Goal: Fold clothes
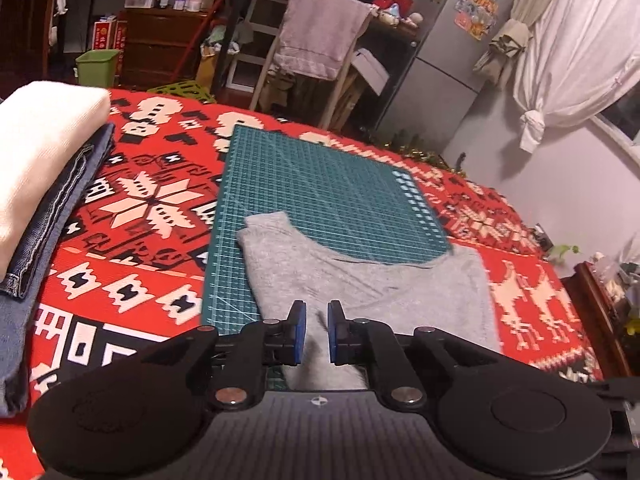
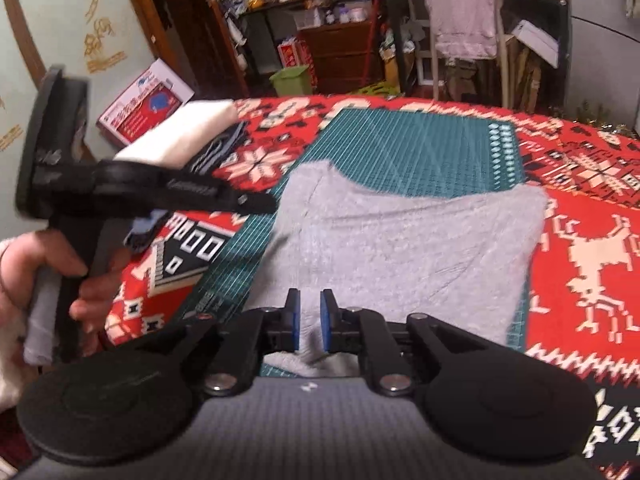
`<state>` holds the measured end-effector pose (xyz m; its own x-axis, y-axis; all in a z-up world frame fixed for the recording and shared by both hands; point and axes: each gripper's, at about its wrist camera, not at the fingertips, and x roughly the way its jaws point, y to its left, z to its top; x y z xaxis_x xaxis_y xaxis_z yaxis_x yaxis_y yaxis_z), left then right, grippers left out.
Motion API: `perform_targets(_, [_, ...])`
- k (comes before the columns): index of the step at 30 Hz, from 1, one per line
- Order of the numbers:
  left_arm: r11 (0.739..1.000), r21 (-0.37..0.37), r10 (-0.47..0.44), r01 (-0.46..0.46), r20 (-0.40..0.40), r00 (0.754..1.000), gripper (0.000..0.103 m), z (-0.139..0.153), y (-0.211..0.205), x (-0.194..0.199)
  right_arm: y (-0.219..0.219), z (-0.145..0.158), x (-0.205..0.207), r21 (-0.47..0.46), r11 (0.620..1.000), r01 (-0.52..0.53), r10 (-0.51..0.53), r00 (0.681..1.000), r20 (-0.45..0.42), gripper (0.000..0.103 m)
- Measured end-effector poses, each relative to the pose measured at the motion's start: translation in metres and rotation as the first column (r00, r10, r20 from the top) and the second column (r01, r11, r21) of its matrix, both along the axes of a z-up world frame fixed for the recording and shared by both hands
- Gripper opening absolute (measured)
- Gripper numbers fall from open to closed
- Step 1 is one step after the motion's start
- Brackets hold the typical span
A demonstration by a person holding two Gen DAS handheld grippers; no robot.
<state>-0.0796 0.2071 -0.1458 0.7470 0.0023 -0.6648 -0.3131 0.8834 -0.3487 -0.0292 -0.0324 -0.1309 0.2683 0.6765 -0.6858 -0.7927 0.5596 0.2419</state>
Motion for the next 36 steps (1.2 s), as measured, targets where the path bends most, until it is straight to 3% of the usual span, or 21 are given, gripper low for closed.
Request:
perform_targets(4, [0.996, -0.023, -0.083, 0.083, 0.008, 0.997, 0.009, 0.004, -0.025, -0.002, -0.024, 0.0, 0.015, -0.016, 0.996, 0.089, -0.089, 0.996, 0.007, 0.02])
perform_targets(7, [0.987, -0.042, -0.154, 0.154, 0.008, 0.988, 0.009, 0.001, -0.047, 0.0, -0.041, -0.011, 0.028, -0.029, 0.987, 0.16, -0.16, 0.987, -0.012, 0.02])
perform_targets(11, [0.97, -0.037, -0.24, 0.24, -0.005, 0.971, 0.009, -0.016, -0.071, 0.006, -0.052, -0.027, 0.035, -0.042, 0.98, 0.194, -0.195, 0.981, -0.021, 0.016])
perform_targets(14, [0.966, 0.02, -0.255, 0.258, -0.079, 0.964, 0.009, -0.031, -0.079, 0.011, -0.056, -0.043, 0.034, -0.076, 0.978, 0.194, -0.197, 0.98, -0.04, 0.01])
perform_targets(23, [0.972, 0.001, -0.233, 0.234, -0.086, 0.969, 0.009, -0.033, -0.069, 0.003, -0.076, -0.046, 0.021, -0.089, 0.978, 0.189, -0.195, 0.979, -0.061, 0.006])
perform_targets(29, [0.983, -0.02, -0.184, 0.183, -0.046, 0.982, 0.01, -0.015, -0.057, -0.012, -0.096, -0.034, 0.024, -0.054, 0.959, 0.277, -0.28, 0.958, -0.061, 0.011])
perform_targets(36, [0.994, -0.1, -0.049, 0.036, -0.128, 0.991, 0.029, -0.017, -0.016, -0.041, -0.092, -0.044, 0.032, -0.061, 0.954, 0.293, -0.298, 0.947, -0.117, 0.011])
